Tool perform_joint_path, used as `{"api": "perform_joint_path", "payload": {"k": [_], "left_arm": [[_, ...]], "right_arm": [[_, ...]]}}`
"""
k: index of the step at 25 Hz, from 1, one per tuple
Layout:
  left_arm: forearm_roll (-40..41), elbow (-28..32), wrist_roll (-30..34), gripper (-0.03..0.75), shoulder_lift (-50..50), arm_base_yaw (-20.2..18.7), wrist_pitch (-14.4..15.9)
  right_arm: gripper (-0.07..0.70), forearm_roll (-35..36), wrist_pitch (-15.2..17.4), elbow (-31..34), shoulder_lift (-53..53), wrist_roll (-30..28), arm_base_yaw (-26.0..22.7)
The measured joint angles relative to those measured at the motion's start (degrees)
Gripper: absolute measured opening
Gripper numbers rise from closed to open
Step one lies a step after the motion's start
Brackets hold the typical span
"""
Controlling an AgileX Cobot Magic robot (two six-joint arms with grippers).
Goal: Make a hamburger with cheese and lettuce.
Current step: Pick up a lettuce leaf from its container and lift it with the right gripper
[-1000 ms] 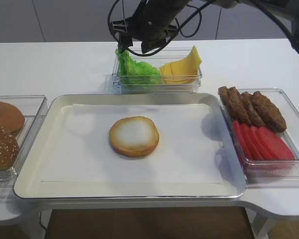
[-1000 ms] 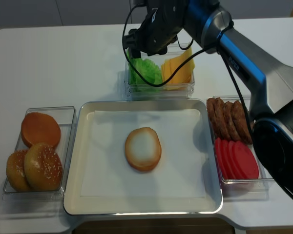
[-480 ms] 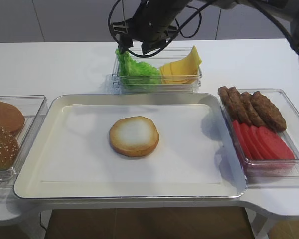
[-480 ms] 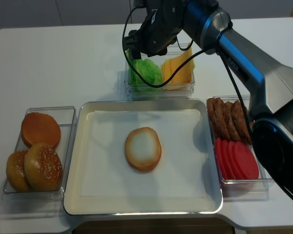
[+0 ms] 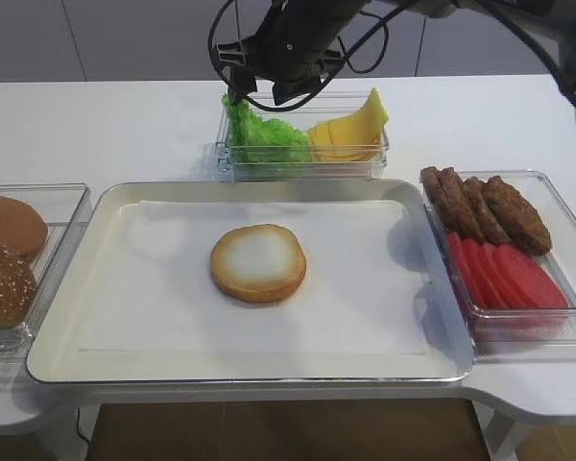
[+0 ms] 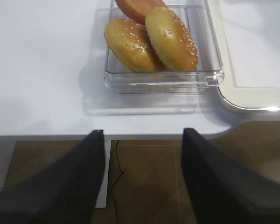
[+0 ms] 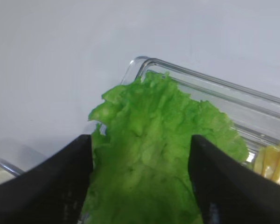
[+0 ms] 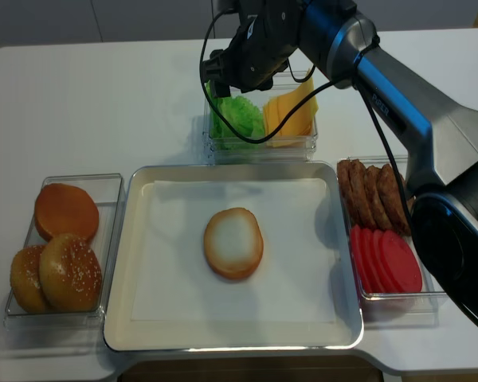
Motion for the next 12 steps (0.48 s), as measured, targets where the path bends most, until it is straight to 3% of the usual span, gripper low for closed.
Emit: {"api": "perform_joint_path", "payload": {"k": [4,12], "left_arm": [[0.00,0.00,0.00,0.391,0.00,0.00,0.00],[0.00,0.00,0.00,0.391,0.00,0.00,0.00]], "right_arm": [[0.479,0.00,0.00,0.00,0.00,0.00,0.00],[0.316,-0.23,0.52,0.00,0.00,0.00,0.00]]}}
